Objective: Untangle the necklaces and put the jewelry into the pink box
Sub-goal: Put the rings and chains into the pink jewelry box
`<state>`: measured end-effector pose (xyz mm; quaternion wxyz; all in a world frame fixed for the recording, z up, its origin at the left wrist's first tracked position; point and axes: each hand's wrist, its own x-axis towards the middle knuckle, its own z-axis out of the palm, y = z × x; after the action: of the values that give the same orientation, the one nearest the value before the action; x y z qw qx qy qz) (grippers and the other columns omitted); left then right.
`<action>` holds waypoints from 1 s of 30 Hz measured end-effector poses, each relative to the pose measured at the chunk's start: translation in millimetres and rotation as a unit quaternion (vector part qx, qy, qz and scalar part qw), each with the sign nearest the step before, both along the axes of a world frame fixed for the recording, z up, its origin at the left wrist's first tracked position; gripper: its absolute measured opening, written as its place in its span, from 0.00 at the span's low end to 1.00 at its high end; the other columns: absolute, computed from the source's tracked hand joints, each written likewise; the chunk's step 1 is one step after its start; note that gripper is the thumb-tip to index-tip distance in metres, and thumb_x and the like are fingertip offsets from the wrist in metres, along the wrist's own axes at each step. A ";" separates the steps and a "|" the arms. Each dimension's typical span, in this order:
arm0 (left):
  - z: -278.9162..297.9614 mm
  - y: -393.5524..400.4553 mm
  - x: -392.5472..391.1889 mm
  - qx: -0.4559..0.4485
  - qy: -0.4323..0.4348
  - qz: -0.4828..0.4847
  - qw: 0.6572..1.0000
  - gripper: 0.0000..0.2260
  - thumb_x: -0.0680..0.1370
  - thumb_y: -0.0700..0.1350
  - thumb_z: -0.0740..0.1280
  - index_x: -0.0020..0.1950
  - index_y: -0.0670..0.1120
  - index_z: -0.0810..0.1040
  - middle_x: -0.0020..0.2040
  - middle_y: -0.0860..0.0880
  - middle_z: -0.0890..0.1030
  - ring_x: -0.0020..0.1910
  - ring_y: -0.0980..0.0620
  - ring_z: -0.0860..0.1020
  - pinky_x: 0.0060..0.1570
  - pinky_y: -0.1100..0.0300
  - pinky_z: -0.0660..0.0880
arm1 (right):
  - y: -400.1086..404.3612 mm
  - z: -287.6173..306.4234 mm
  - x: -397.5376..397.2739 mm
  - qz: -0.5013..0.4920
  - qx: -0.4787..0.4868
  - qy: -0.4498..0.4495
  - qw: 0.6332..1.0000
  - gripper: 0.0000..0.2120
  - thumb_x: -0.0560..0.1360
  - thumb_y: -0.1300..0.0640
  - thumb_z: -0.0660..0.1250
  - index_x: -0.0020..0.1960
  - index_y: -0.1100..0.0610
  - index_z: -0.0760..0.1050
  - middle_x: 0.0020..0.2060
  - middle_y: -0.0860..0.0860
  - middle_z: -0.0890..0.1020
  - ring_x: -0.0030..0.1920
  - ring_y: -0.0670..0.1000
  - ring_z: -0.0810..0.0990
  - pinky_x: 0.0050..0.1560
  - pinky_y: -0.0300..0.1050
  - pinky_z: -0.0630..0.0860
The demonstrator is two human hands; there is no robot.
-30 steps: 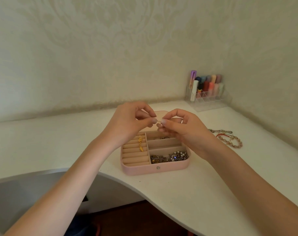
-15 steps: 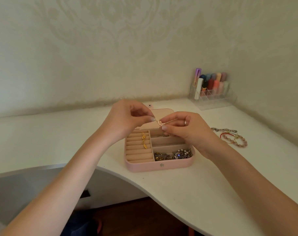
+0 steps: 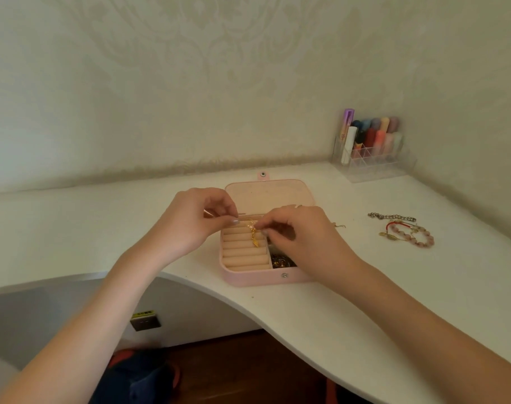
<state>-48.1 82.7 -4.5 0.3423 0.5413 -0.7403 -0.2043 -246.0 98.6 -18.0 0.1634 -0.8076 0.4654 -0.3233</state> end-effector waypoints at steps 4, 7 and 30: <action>-4.5 -1.0 5.2 -0.016 -0.059 -0.013 0.998 0.09 0.73 0.39 0.72 0.37 0.54 0.79 0.36 0.56 0.81 0.38 0.62 0.76 0.43 0.68 0.70 | 2.8 3.0 4.6 0.016 -0.033 0.078 0.996 0.12 0.78 0.61 0.62 0.56 0.52 0.81 0.46 0.46 0.81 0.48 0.45 0.69 0.44 0.38 0.61; -5.2 -2.6 8.9 -0.019 -0.079 -0.026 0.996 0.12 0.73 0.38 0.71 0.37 0.55 0.78 0.40 0.54 0.78 0.40 0.61 0.74 0.42 0.68 0.67 | 6.9 4.0 8.5 0.010 -0.068 0.100 0.993 0.12 0.78 0.61 0.62 0.56 0.52 0.81 0.47 0.48 0.82 0.52 0.50 0.73 0.41 0.40 0.60; 30.6 -21.8 -6.1 0.076 -0.309 -0.068 0.946 0.05 0.71 0.43 0.73 0.37 0.52 0.80 0.42 0.51 0.79 0.45 0.48 0.78 0.48 0.50 0.77 | 6.1 -0.6 14.4 0.027 -0.096 0.124 0.987 0.11 0.76 0.63 0.65 0.52 0.53 0.83 0.46 0.51 0.83 0.49 0.56 0.76 0.47 0.51 0.73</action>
<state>-54.3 60.9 26.1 0.0400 0.5508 -0.8269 -0.1059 -231.6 104.7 -18.6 0.0348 -0.8656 0.4267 -0.2598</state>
